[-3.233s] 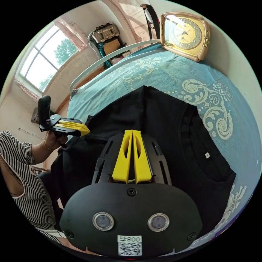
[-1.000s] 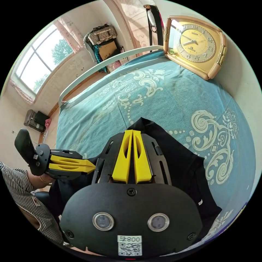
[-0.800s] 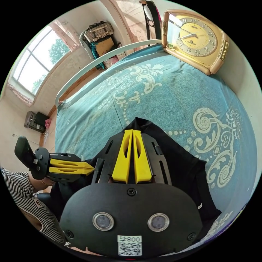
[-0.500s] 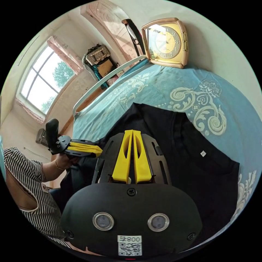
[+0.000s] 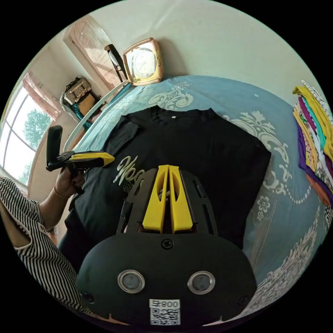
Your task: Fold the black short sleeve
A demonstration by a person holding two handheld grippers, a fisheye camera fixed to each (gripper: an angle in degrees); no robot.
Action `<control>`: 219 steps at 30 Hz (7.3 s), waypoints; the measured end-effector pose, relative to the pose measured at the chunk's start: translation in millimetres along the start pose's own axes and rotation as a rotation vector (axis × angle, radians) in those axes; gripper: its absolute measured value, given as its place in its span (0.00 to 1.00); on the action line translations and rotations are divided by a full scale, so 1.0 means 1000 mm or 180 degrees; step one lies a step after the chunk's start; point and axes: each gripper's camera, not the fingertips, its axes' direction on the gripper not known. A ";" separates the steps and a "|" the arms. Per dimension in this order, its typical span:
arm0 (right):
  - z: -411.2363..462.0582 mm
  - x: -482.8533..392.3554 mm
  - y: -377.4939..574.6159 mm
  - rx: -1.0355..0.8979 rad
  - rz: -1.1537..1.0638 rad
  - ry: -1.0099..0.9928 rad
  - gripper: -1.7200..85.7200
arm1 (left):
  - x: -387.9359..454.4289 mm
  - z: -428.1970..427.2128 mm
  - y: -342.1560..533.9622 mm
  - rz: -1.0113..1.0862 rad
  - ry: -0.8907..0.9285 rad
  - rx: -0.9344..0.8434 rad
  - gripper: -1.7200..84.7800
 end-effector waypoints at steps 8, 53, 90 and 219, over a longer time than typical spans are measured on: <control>-0.056 0.087 0.103 -0.0096 0.0858 0.0021 0.02 | 0.009 0.023 0.008 -0.0036 -0.0333 -0.0336 0.02; -0.269 0.191 0.617 0.0620 0.2886 -0.2089 0.10 | -0.086 -0.230 0.549 -0.2993 0.1571 0.0734 0.06; -0.337 0.159 0.718 0.1075 0.2547 -0.2548 0.03 | -0.001 -0.351 0.668 -0.2654 0.2109 0.1279 0.04; -0.238 0.358 0.198 0.0674 0.2169 -0.2273 0.06 | -0.246 -0.053 0.124 -0.2348 0.1745 0.1478 0.07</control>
